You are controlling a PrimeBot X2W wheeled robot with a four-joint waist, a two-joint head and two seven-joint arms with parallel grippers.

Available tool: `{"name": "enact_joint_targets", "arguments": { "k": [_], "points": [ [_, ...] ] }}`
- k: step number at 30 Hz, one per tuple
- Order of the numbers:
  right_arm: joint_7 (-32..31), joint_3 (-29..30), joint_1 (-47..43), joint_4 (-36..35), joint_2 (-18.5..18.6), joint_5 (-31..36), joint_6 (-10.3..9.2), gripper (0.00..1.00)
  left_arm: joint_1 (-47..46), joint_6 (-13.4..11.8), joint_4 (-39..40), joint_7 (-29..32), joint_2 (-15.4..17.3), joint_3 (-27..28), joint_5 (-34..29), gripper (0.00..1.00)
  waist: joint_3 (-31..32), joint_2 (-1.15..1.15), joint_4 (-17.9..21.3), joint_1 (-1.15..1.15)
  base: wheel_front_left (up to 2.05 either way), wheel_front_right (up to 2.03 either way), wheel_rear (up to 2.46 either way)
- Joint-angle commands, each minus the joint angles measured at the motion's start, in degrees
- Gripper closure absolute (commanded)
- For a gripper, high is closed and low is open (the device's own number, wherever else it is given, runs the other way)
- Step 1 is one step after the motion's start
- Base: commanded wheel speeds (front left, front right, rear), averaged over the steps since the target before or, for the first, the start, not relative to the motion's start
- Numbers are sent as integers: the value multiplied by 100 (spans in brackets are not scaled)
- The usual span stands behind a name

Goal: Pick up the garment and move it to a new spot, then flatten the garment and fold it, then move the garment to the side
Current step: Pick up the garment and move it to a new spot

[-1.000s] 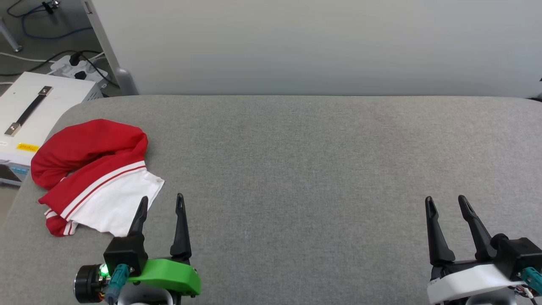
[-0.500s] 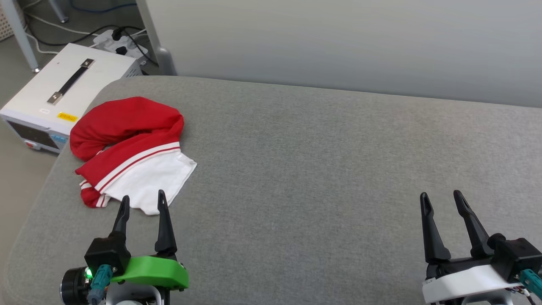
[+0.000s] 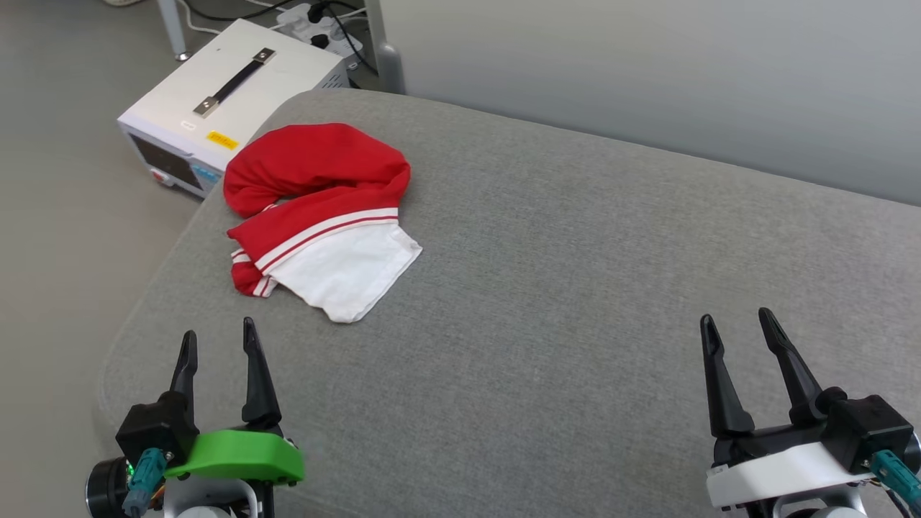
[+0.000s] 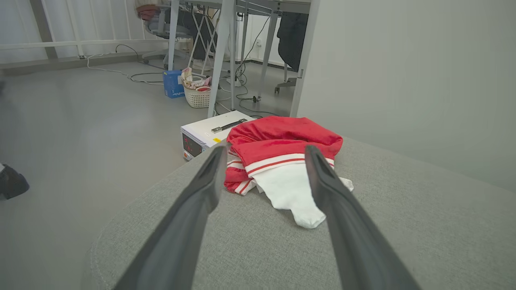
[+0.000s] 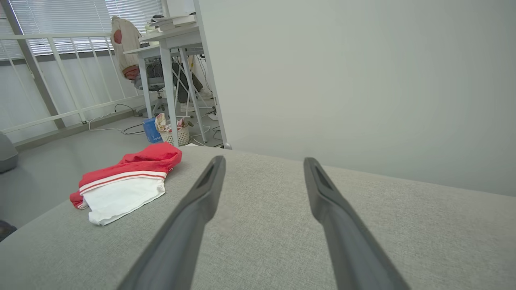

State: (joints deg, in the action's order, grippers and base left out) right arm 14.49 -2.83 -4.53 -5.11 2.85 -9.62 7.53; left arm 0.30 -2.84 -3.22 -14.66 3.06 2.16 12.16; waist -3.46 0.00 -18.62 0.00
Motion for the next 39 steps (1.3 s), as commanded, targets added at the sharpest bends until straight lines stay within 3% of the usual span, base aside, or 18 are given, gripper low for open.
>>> {"name": "enact_joint_targets", "arguments": {
  "k": [1,12,17,20,25,28,29,33,39],
  "points": [
    [51,7,89,-39,3,32,-4,0,-90,-21,-10,-34,-18,14,12,0,-91,0,-315,0,0,0,0],
    [51,-29,106,-46,3,70,-4,0,-86,22,-52,-34,-18,159,107,0,-149,0,-588,0,0,0,0],
    [51,-81,207,-67,3,187,-4,0,-649,496,-187,-34,94,676,-36,0,-297,0,-430,0,0,0,0],
    [51,-45,313,-112,14,253,-4,0,-1146,758,-314,-34,339,868,-71,0,-474,0,-279,0,0,0,0],
    [51,-88,489,-208,145,296,-4,0,-2066,974,-664,-34,793,860,77,0,-811,0,-54,0,0,0,0],
    [51,-117,622,-291,233,315,-4,0,-2626,1018,-988,-33,1132,626,287,0,-1047,0,100,0,0,0,0],
    [51,-123,736,-375,313,328,-4,0,-3168,1028,-1293,147,1511,178,556,0,-1222,0,206,0,0,0,0],
    [51,-165,885,-474,436,350,-4,0,-3878,1031,-1629,641,2045,-550,1128,0,-1451,0,332,0,0,0,0],
    [51,-199,1034,-598,590,387,-4,0,-4698,1032,-2023,2073,2752,-1635,2256,0,-1714,0,473,0,0,0,0]
  ]
}}
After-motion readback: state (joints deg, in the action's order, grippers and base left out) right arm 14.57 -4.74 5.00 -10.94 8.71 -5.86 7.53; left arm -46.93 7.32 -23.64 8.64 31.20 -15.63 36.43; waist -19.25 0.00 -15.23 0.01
